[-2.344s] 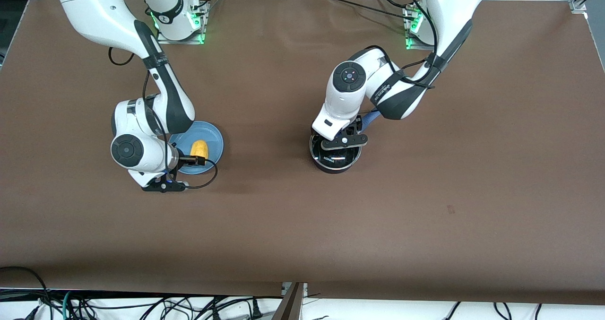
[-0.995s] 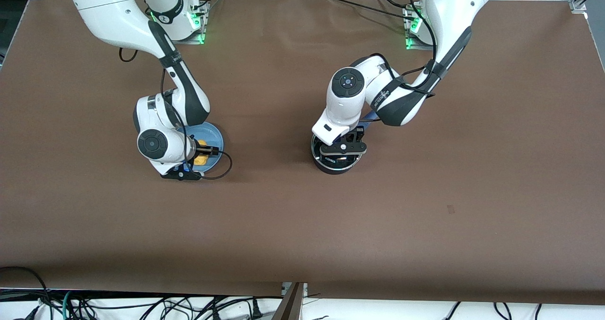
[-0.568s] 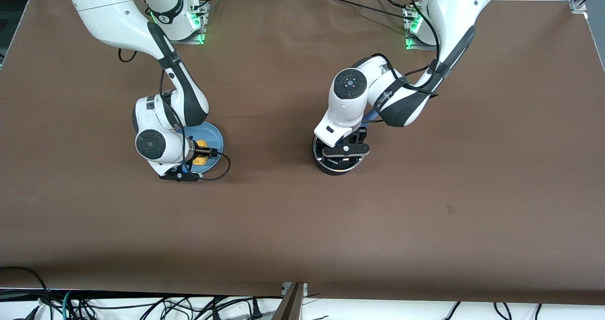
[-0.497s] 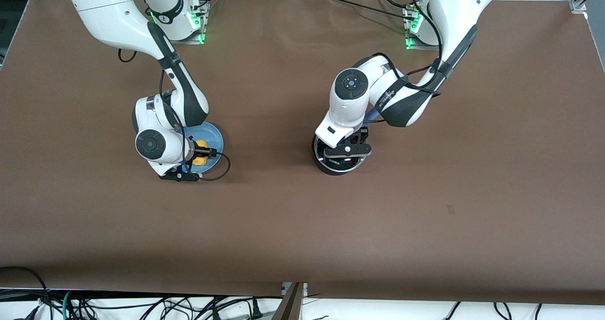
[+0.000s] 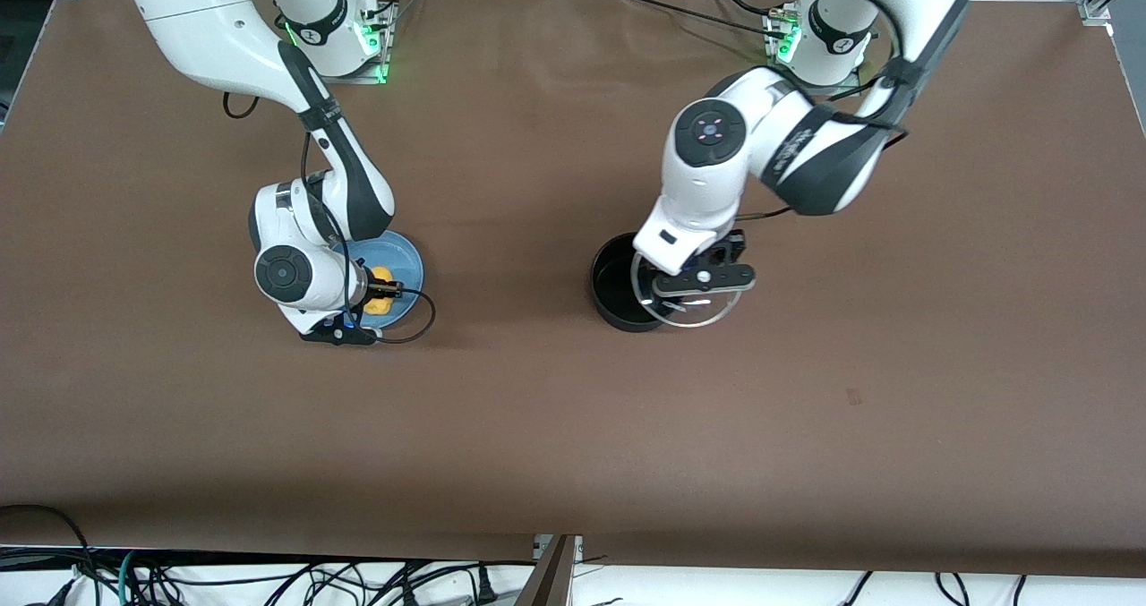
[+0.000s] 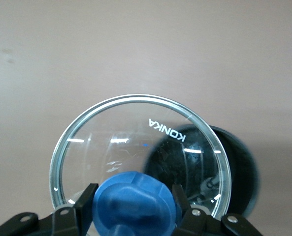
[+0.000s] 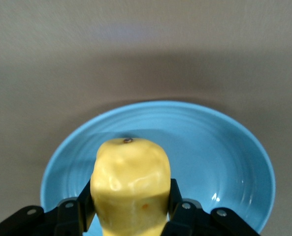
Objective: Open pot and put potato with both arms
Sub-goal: 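Lift the lid aside with the left gripper while the right gripper lifts the potato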
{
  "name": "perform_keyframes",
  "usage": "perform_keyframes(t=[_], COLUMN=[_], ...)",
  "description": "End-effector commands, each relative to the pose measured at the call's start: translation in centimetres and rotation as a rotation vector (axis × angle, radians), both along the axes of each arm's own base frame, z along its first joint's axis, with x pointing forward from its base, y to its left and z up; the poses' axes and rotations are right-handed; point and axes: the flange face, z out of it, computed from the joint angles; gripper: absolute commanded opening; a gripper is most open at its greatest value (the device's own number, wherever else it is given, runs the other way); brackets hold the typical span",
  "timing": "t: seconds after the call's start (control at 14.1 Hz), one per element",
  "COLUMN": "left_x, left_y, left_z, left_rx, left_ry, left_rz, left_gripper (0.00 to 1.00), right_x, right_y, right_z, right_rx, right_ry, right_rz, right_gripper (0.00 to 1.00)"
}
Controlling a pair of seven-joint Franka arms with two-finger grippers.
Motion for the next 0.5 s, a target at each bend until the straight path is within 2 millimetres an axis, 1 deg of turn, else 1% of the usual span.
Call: perform_keyframes(t=[0.0,0.07,0.14,0.21,0.28,0.43], left_x=[-0.7,-0.5,-0.2,0.2,0.3,-0.1], left_y=[6.1,9.0,12.2,16.1,19.6,26.1], left_z=[1.7,2.0,2.4,2.6,2.7,2.9], left_rx=[0.012,-0.009,-0.030,-0.052,-0.073,-0.103], left_ry=[0.036,0.061,0.077,0.094,0.106,0.124], left_rz=[-0.090,-0.110,-0.157,-0.193,-0.223,-0.284], left_gripper=[0.00,0.00,0.00,0.00,0.00,0.00], right_x=[1.5,2.1,2.5,2.8,2.8,2.0], right_y=[1.2,2.3,4.1,6.4,8.9,14.6], right_z=[4.6,6.3,8.1,9.6,10.4,11.9], right_rx=[0.021,0.019,0.015,0.013,0.019,0.067], right_ry=[-0.018,-0.014,-0.023,-0.040,-0.058,-0.083], right_rz=[-0.001,-0.013,-0.034,-0.067,-0.106,-0.187], right_gripper=[0.31,0.31,0.31,0.31,0.31,0.31])
